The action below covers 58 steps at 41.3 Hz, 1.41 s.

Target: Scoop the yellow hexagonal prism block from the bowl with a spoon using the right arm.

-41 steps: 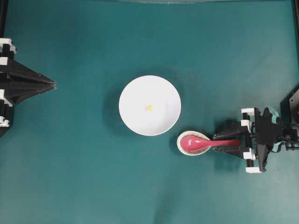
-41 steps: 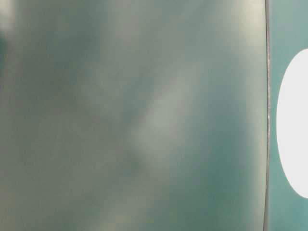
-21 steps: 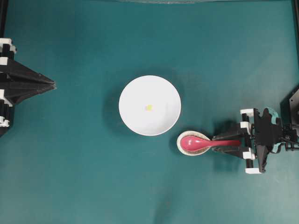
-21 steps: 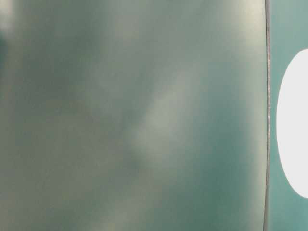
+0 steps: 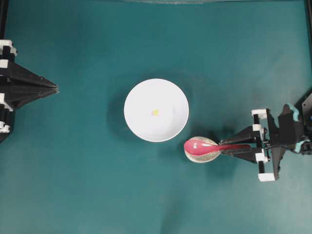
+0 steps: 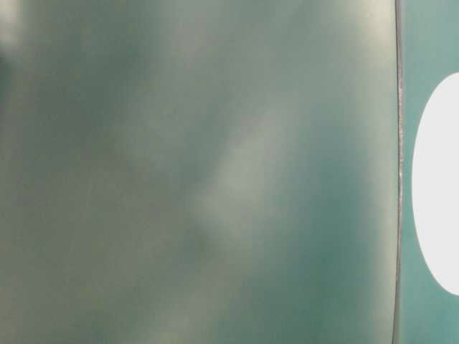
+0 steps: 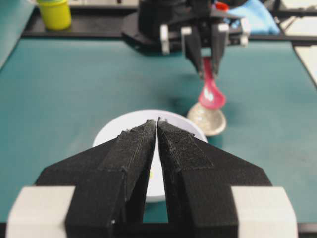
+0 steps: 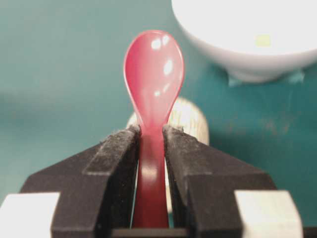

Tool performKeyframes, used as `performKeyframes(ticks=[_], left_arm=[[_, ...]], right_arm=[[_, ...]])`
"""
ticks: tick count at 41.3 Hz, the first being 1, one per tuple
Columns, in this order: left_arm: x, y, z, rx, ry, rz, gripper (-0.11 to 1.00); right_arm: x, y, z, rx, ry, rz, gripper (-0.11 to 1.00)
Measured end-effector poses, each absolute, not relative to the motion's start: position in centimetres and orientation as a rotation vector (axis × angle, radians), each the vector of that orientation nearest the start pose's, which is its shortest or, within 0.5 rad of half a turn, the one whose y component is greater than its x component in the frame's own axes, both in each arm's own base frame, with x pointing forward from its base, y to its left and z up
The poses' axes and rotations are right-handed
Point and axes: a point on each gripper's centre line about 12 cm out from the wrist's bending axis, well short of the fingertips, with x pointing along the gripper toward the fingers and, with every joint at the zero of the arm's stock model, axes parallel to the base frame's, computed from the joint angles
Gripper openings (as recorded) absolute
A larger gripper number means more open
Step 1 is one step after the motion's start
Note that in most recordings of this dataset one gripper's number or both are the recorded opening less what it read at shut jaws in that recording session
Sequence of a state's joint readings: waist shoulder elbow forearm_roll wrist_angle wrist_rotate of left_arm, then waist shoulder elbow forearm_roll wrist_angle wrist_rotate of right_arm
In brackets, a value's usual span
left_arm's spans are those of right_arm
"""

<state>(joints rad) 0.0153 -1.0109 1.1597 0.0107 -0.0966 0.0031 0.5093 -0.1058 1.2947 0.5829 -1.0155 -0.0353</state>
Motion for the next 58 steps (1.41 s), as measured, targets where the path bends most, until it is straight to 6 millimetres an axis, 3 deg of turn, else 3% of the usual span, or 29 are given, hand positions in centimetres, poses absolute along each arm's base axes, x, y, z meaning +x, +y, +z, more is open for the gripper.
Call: performKeyframes(ticks=[19,31,41,58], left_arm=[[19.2,0.3,28.5,0.016,0.060,0.015,0.11],[19.2,0.3,28.1,0.007,0.098,0.016,0.11],[19.2,0.3,28.1,0.008,0.098,0.016,0.11],[19.2,0.3,28.0,0.010,0.104,0.016,0.11]], right_arm=[[25.6,2.9,19.7,0.155,0.391,-0.014,0.22],[27.3,-0.6,22.3,0.206,0.581,-0.024,0.22],[29.1,-2.9,23.7,0.171,0.699,-0.019,0.22],[34.5,-3.9,22.7,0.113,0.952,0.065,0.22]])
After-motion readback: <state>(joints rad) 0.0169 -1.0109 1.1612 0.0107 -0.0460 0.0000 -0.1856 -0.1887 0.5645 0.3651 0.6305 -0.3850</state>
